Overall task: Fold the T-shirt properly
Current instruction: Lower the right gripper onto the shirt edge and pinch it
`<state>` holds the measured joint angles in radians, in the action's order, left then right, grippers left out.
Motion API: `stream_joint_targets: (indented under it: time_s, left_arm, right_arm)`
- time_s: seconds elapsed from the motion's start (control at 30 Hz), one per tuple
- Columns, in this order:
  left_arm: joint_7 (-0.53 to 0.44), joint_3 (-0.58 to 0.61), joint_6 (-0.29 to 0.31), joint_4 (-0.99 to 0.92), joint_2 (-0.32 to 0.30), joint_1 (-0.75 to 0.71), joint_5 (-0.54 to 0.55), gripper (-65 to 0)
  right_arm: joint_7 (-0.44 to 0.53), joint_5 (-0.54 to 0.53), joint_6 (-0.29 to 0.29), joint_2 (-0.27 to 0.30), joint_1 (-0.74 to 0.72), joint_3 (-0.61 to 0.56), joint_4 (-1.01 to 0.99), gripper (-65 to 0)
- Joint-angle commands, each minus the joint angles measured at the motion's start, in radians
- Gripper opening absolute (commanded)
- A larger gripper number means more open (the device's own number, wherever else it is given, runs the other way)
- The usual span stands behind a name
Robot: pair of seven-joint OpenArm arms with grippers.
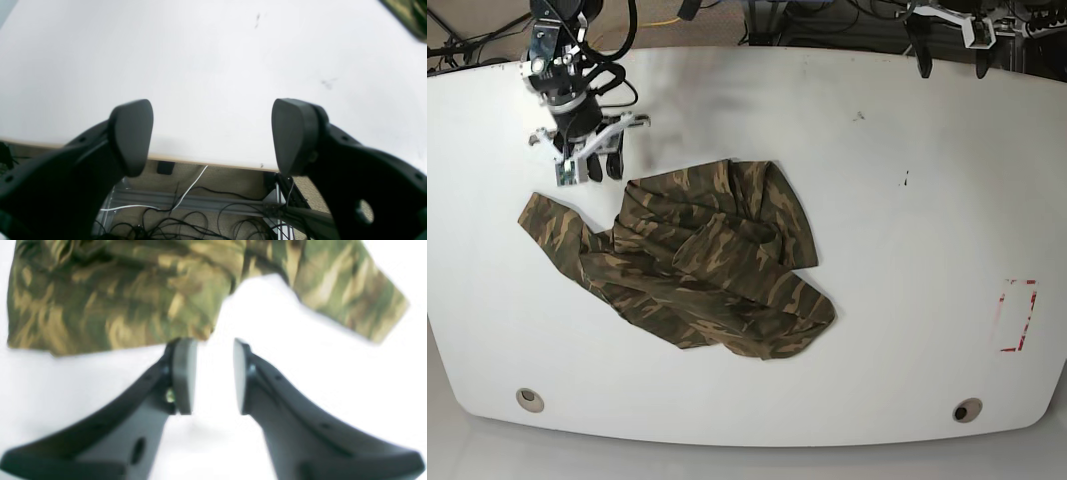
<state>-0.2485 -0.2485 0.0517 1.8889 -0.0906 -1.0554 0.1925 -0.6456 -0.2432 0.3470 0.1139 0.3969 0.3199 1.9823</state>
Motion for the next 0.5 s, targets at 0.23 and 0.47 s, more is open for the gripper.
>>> stream_joint_targets:
  time_s: [0.23,0.47]
  left_arm:
    - [0.093,0.005,-0.002,0.024,-0.008,0.106,0.000,-13.1]
    - [0.176,0.002,-0.002,0.025,-0.008,0.171,0.000,-13.1]
  right_arm:
    - [-0.144,-0.011,0.002,0.008,-0.326,0.003,-0.028,-20.1]
    - [-0.164,-0.009,0.002,0.046,-0.560,0.000,-0.305,-19.7]
